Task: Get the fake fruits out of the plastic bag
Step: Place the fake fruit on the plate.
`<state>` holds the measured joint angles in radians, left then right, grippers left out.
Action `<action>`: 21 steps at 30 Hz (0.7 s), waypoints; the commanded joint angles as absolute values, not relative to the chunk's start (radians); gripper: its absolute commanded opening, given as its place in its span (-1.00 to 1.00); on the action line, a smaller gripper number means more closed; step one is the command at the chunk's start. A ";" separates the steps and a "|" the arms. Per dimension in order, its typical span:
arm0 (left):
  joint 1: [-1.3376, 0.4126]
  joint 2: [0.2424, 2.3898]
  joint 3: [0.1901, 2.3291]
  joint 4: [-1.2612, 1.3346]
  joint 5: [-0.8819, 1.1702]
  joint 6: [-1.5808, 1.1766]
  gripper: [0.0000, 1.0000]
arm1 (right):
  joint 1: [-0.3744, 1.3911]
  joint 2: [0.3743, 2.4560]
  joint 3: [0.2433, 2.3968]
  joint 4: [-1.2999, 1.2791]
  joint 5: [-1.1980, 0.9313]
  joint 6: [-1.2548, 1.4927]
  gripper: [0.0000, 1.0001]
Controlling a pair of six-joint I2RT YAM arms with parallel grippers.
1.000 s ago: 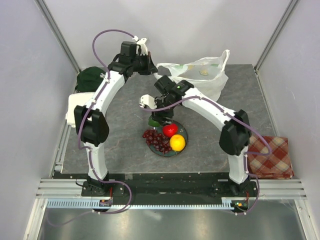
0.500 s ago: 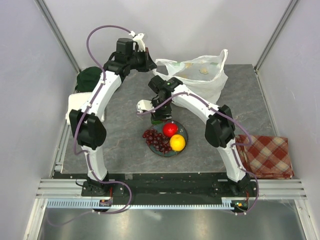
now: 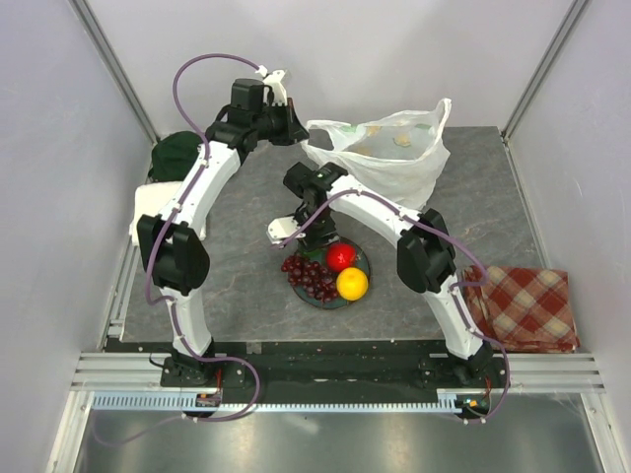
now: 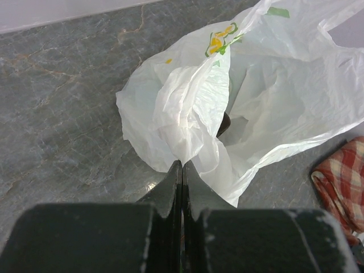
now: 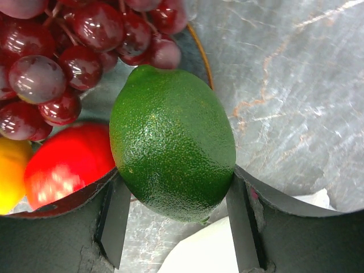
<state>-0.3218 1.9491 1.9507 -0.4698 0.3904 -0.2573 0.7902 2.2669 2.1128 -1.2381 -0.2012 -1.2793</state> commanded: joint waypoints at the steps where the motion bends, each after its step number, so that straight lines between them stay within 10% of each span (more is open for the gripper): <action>1: -0.318 1.908 1.953 -0.439 0.359 -0.249 -0.96 | 0.796 2.301 2.103 -1.269 -0.164 -1.364 0.09; 21: -0.318 1.940 1.973 -0.434 0.351 -0.245 -0.96 | 0.781 2.324 2.117 -1.253 -0.167 -1.387 0.52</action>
<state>-0.3218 1.9495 1.9507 -0.4690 0.3664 -0.2569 0.7822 2.3093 2.1082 -1.2423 -0.1616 -1.3499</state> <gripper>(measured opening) 0.026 0.745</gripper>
